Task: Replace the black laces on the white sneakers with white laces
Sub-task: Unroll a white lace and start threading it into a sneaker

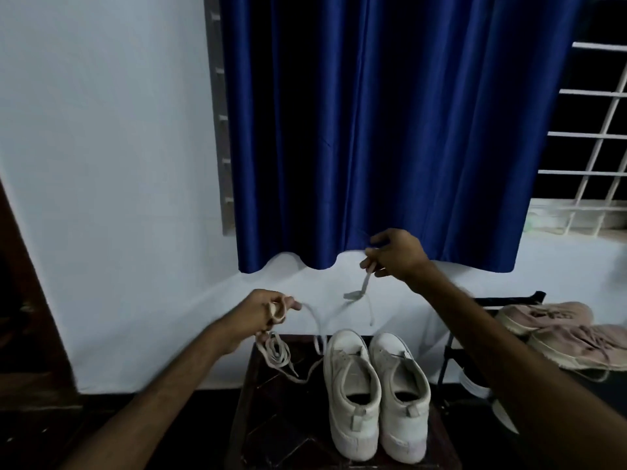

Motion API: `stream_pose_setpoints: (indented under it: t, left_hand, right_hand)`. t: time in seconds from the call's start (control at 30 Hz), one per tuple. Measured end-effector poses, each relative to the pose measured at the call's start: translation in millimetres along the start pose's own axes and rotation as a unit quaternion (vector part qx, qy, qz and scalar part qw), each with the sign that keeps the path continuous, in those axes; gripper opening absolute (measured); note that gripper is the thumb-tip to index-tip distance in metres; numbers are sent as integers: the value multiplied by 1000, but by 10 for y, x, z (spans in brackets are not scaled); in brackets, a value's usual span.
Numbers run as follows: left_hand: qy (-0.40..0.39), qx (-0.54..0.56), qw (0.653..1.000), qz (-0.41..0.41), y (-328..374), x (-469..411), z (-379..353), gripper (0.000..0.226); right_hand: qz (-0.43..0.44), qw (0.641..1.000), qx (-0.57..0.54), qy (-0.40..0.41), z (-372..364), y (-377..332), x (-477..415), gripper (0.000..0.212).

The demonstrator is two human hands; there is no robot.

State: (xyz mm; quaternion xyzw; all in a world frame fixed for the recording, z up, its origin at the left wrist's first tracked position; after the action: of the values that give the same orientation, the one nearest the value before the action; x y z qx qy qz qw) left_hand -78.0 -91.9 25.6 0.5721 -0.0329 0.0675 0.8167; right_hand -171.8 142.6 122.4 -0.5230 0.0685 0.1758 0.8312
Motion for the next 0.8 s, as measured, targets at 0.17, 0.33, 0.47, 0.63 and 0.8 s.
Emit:
stream_pose_setpoints:
  t: [0.17, 0.33, 0.47, 0.63, 0.8]
  left_hand:
    - [32, 85, 994, 63, 134, 70, 287, 16]
    - [30, 221, 974, 35, 706, 102, -1, 17]
    - [63, 174, 982, -30, 1073, 89, -169, 20]
    - [67, 181, 980, -48, 1033, 82, -242, 27]
    - [79, 185, 979, -31, 735, 30, -214, 29]
  right_hand:
    - [-120, 961, -237, 69, 177, 213, 147, 10]
    - [-87, 953, -276, -83, -211, -43, 275, 21]
    - [27, 970, -121, -210, -453, -323, 410, 28]
    - [68, 982, -58, -167, -421, -357, 451, 9]
    - [70, 976, -11, -204, -350, -299, 440, 29]
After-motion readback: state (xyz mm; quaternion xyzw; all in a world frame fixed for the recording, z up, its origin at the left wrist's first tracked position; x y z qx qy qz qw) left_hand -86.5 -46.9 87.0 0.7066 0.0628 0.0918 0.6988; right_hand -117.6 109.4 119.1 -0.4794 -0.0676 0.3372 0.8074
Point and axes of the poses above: each hand's wrist, its own x-axis away from the middle knuckle, its own z-axis out of the back of the hand, y = z × x, the point moved 7 cm from there along -x, towards the middle knuckle, and after that the axes turned 8 degrees about z, right-handed, at the moved point
